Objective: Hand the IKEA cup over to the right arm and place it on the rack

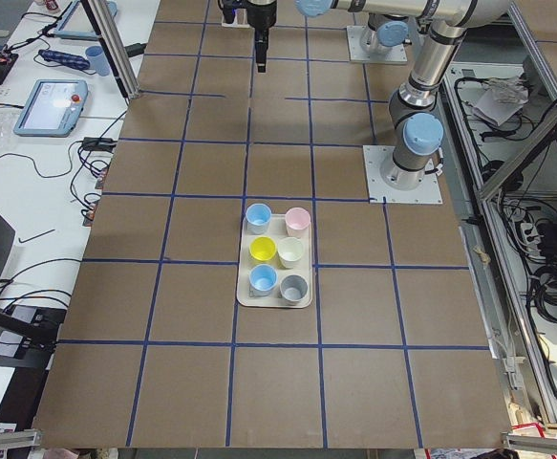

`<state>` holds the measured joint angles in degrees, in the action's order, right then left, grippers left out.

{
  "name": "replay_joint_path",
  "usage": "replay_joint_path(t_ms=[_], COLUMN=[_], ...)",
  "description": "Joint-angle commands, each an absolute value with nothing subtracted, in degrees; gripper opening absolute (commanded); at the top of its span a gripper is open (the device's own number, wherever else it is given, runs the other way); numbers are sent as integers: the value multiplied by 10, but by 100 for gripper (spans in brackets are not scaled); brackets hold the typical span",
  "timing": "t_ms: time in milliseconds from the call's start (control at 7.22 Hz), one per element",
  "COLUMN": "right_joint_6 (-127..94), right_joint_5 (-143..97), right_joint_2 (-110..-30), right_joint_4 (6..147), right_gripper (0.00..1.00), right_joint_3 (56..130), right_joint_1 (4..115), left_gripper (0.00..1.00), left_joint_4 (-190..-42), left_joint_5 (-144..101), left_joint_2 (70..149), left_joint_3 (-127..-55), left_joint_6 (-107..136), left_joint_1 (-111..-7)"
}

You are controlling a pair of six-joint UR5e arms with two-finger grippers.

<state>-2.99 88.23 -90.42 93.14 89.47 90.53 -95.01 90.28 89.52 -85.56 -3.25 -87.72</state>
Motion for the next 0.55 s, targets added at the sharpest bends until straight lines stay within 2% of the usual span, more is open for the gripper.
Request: replay_joint_path(t_ms=[0,415], right_joint_6=[-31,-30], right_joint_5=[881,885], right_joint_2=[-904,-906], right_joint_4=[938,937], right_gripper=[100,100], right_joint_3=[901,900], right_joint_1=[905,905], left_gripper=[100,100], left_joint_4=[-950,-950], left_joint_5=[907,900], left_joint_2=[895,893], left_joint_3=[-856,-855], left_joint_6=[-34,-36], left_joint_1=[-877,-877])
